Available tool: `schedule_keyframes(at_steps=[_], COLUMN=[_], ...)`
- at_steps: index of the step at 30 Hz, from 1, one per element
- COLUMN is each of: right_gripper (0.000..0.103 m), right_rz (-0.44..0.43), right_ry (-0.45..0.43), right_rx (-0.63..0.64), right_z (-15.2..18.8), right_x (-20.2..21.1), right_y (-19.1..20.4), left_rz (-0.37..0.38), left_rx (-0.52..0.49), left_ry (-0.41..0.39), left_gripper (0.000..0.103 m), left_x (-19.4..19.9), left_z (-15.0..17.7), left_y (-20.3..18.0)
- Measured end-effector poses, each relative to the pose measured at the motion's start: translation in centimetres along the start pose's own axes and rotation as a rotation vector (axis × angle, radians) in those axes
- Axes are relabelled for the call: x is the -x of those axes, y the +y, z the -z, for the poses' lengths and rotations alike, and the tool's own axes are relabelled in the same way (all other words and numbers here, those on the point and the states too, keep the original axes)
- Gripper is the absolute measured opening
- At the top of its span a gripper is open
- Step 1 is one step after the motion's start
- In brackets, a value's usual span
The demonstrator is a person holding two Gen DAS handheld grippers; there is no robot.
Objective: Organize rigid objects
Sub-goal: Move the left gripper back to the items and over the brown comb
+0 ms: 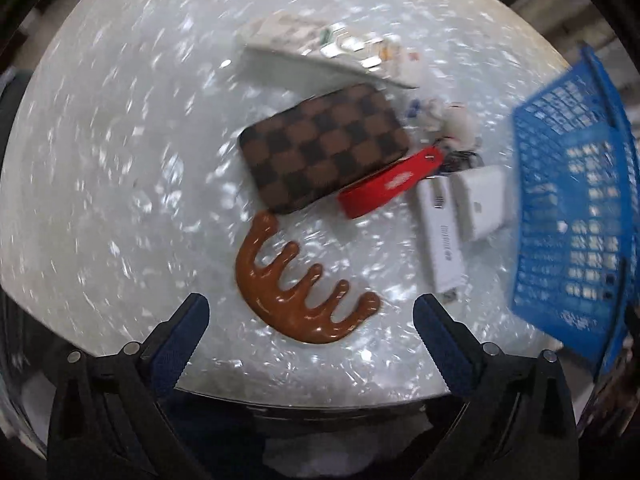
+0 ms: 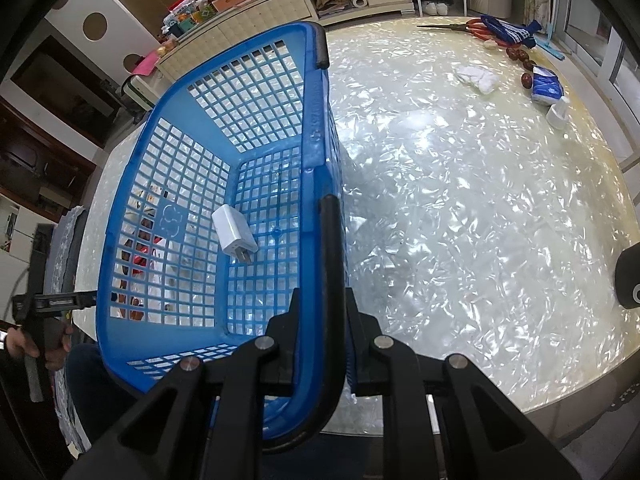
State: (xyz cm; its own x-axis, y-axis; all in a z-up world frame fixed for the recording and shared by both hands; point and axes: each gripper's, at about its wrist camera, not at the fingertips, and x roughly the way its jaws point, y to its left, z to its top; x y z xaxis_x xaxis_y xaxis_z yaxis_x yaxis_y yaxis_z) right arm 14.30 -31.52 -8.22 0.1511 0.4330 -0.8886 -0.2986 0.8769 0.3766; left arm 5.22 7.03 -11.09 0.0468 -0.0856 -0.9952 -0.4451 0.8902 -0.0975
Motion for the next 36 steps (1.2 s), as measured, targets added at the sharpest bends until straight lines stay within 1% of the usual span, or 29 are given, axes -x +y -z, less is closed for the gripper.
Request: schedule_keyframes(at_steps=[7,12,15,18,22,25,27,28,30,34,36], right_gripper=[0.015,0.015,0.015,0.015,0.015,0.015,0.015,0.015,0.015,0.015,0.015], right_rz=[-0.006,-0.006,-0.002,0.002,0.003,0.003,0.004,0.003,0.003,0.004,0.002], right_ry=[-0.004,-0.003,-0.002,-0.002,-0.001,0.000,-0.001,-0.001,-0.001,0.000,-0.002], right_rx=[-0.005,-0.006,-0.005,-0.006,-0.005,-0.010,-0.012,-0.015,-0.016,-0.015,-0.018], right_z=[-0.2,-0.3,-0.3,-0.3,-0.2,-0.2,-0.2,-0.2,-0.2,-0.2,-0.2], right_x=[0.0,-0.1,-0.1,-0.1,-0.1,-0.1,-0.1,-0.1,-0.1,-0.1,-0.1], right_y=[-0.3,-0.2,-0.2,-0.2,-0.2,-0.1,0.0,-0.1,-0.1,-0.2,-0.3], left_rz=[0.010,-0.022,-0.018,-0.035,-0.060,-0.087,-0.099,-0.099,-0.099,-0.099,-0.098], left_rx=[0.161,0.199,0.214,0.250,0.266,0.277,0.314,0.358,0.407,0.467,0.475], left_ry=[0.016,-0.023,-0.020,-0.040,-0.084,-0.089,-0.092,-0.094,-0.095,-0.087,-0.085], left_gripper=[0.102,0.102,0.102,0.102,0.102,0.102,0.102,0.103,0.103,0.103,0.103], left_x=[-2.1,-2.7,-3.3,-3.9,-4.2,-4.3,-4.4,-4.4,-4.6,-4.9,-5.1], left_z=[0.8,1.1,1.1,1.4,1.6,2.1,2.7,3.2,4.0,4.9,5.2], left_y=[1.6,1.8,1.9,2.1,2.4,2.3,2.5,2.8,3.1,3.4,3.5])
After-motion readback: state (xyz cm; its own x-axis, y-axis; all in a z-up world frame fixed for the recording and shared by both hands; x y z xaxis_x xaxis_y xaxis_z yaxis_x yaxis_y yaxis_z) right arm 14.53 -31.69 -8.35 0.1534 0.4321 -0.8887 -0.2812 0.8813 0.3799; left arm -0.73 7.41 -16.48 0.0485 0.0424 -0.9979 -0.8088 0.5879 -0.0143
